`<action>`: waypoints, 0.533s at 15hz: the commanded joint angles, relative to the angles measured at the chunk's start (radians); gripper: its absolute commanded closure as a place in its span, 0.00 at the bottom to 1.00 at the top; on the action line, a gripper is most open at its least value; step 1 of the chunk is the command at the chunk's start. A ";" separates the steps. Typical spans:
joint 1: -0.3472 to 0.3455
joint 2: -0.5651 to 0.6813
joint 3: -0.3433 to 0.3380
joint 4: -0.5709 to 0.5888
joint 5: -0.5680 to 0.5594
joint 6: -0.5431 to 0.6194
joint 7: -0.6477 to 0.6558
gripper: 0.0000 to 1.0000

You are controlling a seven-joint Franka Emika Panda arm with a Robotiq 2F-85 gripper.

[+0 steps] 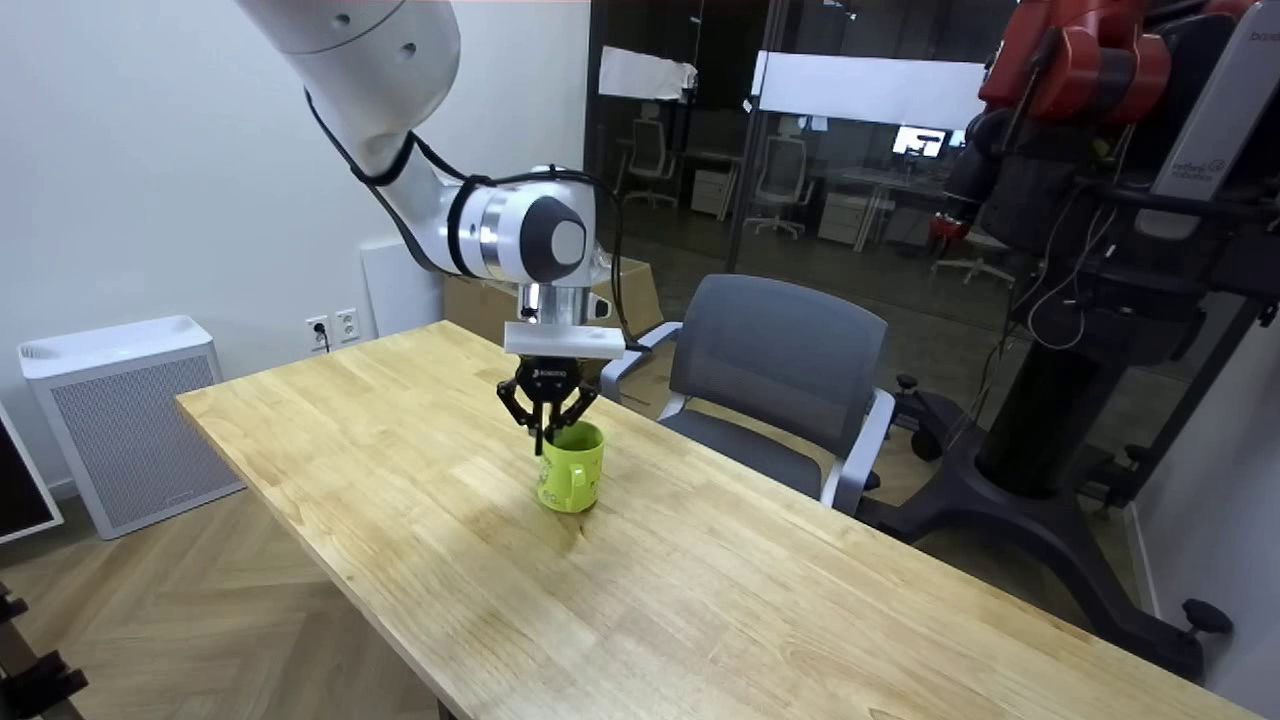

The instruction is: Move the green cup to the left

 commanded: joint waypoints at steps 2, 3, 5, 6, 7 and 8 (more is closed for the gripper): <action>-0.010 0.012 0.014 0.048 0.004 -0.019 0.010 0.97; -0.010 0.013 0.015 0.049 0.005 -0.021 0.009 0.97; -0.009 0.014 0.014 0.052 0.003 -0.026 0.008 0.65; -0.009 0.014 0.015 0.053 0.003 -0.025 0.008 0.64; -0.009 0.013 0.015 0.053 0.004 -0.025 0.008 0.60; -0.009 0.013 0.016 0.055 0.004 -0.024 0.007 0.52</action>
